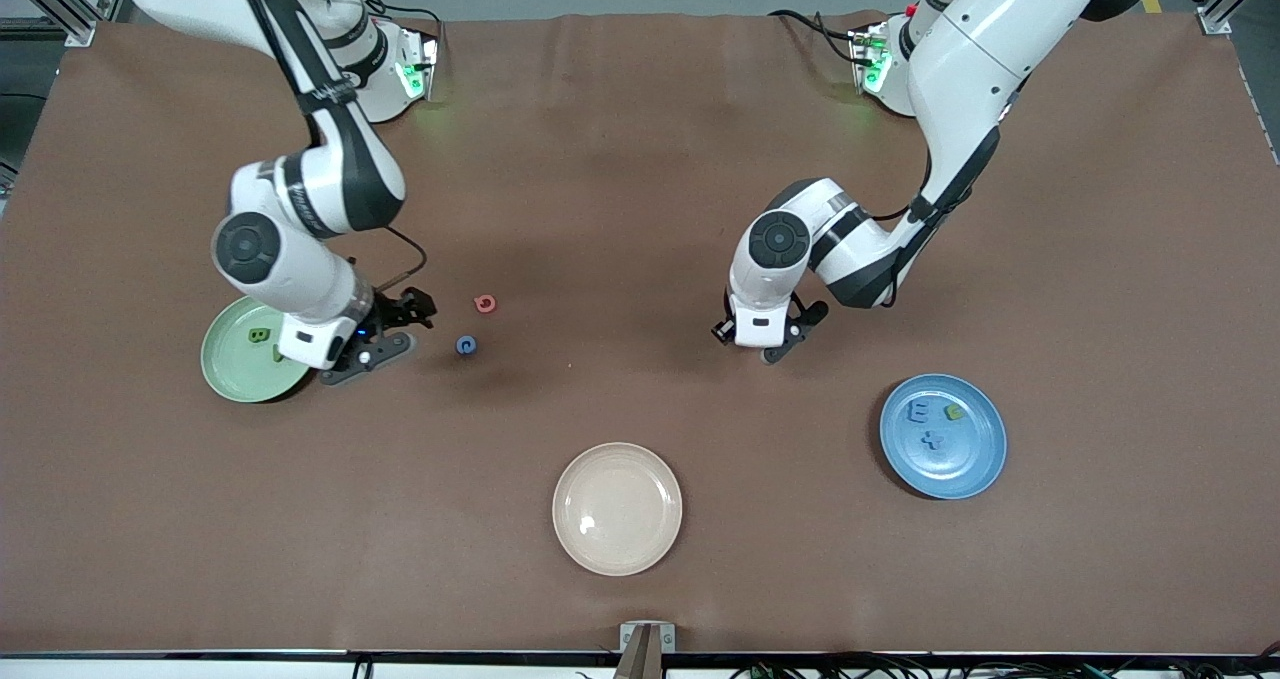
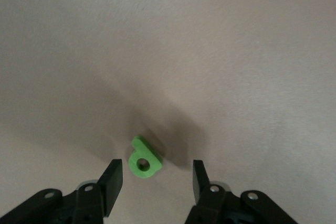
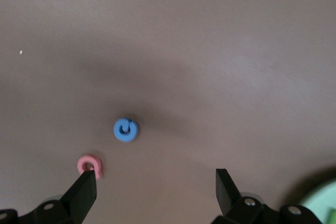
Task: Sort upper and lower case letters into plates
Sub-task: 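Carry the green p to the blue plate while the right gripper grasps C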
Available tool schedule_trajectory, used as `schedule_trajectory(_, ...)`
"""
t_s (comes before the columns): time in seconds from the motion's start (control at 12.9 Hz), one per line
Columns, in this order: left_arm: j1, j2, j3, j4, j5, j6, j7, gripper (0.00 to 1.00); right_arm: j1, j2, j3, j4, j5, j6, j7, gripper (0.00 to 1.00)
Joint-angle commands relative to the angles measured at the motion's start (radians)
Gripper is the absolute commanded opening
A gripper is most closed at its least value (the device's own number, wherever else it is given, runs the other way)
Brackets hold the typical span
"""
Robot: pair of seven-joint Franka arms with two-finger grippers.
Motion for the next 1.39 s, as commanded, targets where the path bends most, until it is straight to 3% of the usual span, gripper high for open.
schedule_trajectory(0.0, 0.004, -0.010, 0.006, -0.027, 0.025, 0.018, -0.038, 0.57, 0.047, 0.065, -0.010, 0.000, 0.019, 0.080, 0.056, 1.00)
schedule_trajectory(0.31, 0.001, 0.003, 0.006, -0.029, 0.039, 0.018, -0.066, 0.52, 0.104, 0.142, -0.010, -0.011, 0.019, 0.162, 0.158, 0.99)
schedule_trajectory(0.39, 0.001, 0.006, 0.006, -0.029, 0.046, 0.018, -0.083, 0.49, 0.124, 0.151, -0.010, -0.020, 0.018, 0.177, 0.186, 0.92)
schedule_trajectory(0.54, -0.005, 0.011, 0.005, -0.027, 0.068, 0.018, -0.104, 0.36, 0.124, 0.170, -0.010, -0.028, 0.018, 0.194, 0.188, 0.79)
schedule_trajectory(0.85, 0.004, 0.000, 0.005, -0.011, 0.068, 0.011, -0.114, 0.04, 0.118, 0.181, -0.012, -0.039, 0.018, 0.197, 0.188, 0.78)
schedule_trajectory(1.08, 0.020, -0.049, 0.006, 0.041, 0.068, -0.057, -0.065, 0.02, 0.118, 0.191, -0.012, -0.042, 0.018, 0.219, 0.188, 0.76)
schedule_trajectory(1.32, 0.084, -0.069, 0.006, 0.138, 0.068, -0.184, 0.081, 0.02, 0.123, 0.211, -0.010, -0.045, 0.018, 0.249, 0.188, 0.66)
